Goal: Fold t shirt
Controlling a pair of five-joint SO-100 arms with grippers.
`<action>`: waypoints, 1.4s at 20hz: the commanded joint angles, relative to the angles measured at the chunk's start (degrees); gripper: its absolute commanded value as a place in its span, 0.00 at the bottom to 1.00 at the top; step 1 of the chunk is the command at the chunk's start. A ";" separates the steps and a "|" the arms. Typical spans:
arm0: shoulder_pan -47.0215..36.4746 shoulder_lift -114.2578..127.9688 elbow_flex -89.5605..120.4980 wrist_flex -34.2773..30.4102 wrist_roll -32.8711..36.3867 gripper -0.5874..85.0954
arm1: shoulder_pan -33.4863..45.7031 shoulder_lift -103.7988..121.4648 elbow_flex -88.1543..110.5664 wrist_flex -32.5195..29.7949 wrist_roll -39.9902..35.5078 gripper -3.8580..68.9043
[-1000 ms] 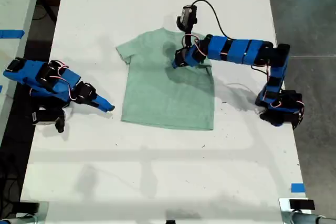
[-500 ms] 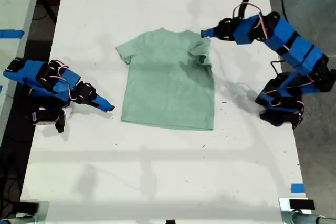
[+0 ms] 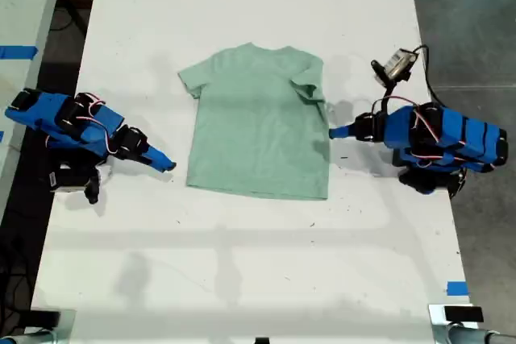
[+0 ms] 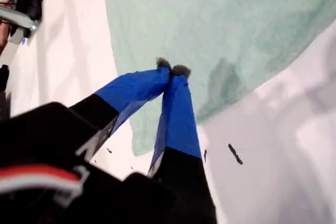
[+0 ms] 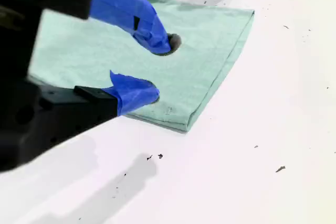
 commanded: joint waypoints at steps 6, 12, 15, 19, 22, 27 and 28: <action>0.26 0.44 0.09 0.18 -0.97 0.14 | -7.38 1.23 11.07 10.37 21.45 0.14; 0.26 0.44 0.09 0.18 -0.97 0.14 | -7.21 1.23 11.07 10.37 14.77 0.15; 0.18 0.44 0.09 0.18 -0.97 0.14 | -7.21 1.23 11.07 10.37 14.77 0.15; 0.18 0.44 0.09 0.18 -0.97 0.14 | -7.21 1.23 11.07 10.46 14.77 0.16; 0.18 0.44 0.09 0.18 -0.97 0.14 | -7.21 1.23 11.07 10.46 14.77 0.16; 0.18 0.44 0.09 0.18 -0.97 0.14 | -7.21 1.23 11.07 10.46 14.77 0.17; 0.18 0.44 0.09 0.18 -0.97 0.14 | -7.21 1.23 11.07 10.46 14.77 0.17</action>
